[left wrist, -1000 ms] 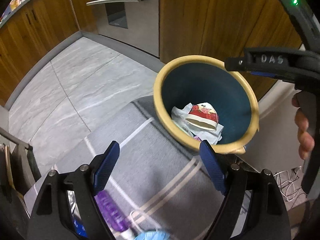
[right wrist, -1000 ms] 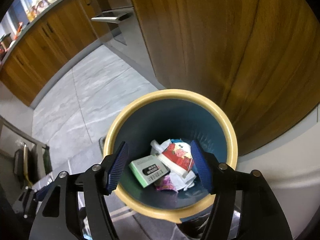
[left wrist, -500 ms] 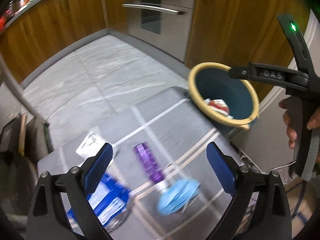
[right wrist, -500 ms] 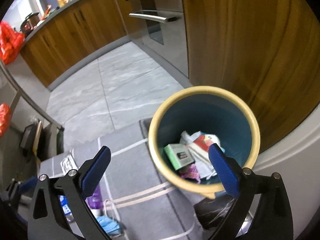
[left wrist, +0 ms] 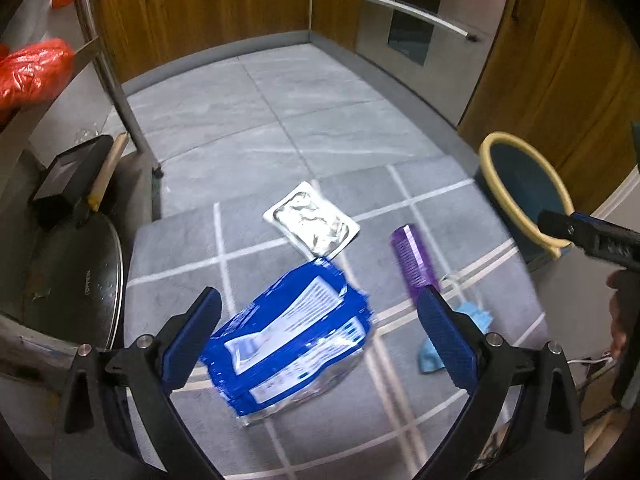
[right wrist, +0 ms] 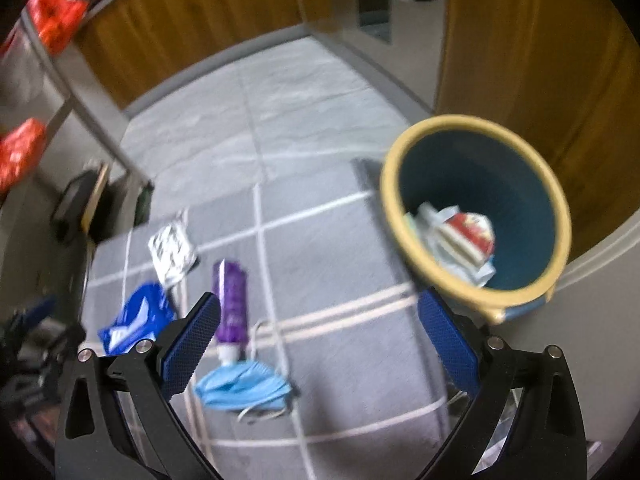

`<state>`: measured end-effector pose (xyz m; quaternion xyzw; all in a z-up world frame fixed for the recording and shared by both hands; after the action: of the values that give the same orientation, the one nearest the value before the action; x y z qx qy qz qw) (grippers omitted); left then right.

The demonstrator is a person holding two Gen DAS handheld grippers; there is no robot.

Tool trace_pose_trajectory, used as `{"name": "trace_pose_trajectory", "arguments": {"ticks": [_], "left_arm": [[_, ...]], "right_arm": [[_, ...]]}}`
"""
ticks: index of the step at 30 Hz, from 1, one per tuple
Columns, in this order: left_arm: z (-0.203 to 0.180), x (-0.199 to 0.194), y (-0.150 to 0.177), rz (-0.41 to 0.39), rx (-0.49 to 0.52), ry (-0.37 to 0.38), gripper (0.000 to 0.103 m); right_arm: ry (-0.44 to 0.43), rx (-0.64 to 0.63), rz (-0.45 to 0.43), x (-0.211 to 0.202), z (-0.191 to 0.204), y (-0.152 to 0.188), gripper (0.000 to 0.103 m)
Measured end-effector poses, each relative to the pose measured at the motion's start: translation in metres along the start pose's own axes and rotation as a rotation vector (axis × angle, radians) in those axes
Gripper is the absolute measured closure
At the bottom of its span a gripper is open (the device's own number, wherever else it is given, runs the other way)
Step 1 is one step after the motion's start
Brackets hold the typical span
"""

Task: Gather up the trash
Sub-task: 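Move both open grippers back toward the blue wipes pack and mask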

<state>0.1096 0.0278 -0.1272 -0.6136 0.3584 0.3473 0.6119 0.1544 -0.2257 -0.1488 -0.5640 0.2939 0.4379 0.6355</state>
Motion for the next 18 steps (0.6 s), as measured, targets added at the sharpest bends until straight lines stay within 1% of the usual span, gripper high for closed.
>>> {"name": "trace_pose_trajectory", "arguments": {"ticks": [2, 4, 7, 11, 15, 18], "left_arm": [[0.001, 0.008, 0.005, 0.024, 0.031, -0.013, 0.006], [0.003, 0.018, 0.009, 0.049, 0.081, -0.046, 0.006], [0.001, 0.031, 0.016, 0.091, 0.105, -0.037, 0.006], [-0.004, 0.05, 0.026, 0.152, 0.136, -0.012, 0.006], [-0.011, 0.065, 0.031, 0.179, 0.188, -0.017, 0.006], [-0.016, 0.073, 0.034, 0.199, 0.194, 0.013, 0.006]], "right_arm": [[0.0, -0.045, 0.02, 0.005, 0.014, 0.01, 0.005], [0.002, -0.094, 0.041, 0.011, 0.025, 0.019, 0.005], [0.018, -0.15, 0.049, 0.017, 0.033, 0.023, 0.005], [0.02, -0.144, 0.061, 0.024, 0.033, 0.024, 0.005], [0.017, -0.121, 0.075, 0.033, 0.03, 0.021, 0.005], [0.022, -0.118, 0.084, 0.04, 0.03, 0.019, 0.005]]}}
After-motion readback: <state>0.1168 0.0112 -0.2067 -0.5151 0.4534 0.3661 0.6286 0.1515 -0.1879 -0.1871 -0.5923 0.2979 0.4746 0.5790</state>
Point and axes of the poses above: each gripper's, at about its wrist camera, not at the fingertips, and x roughly the way its jaws point, z to its left, y to its underside, the point moved 7 cm from there along x, roughly the way its jaws point, and after that the axes turned 1 degree about -y, right-handed, at the moved point
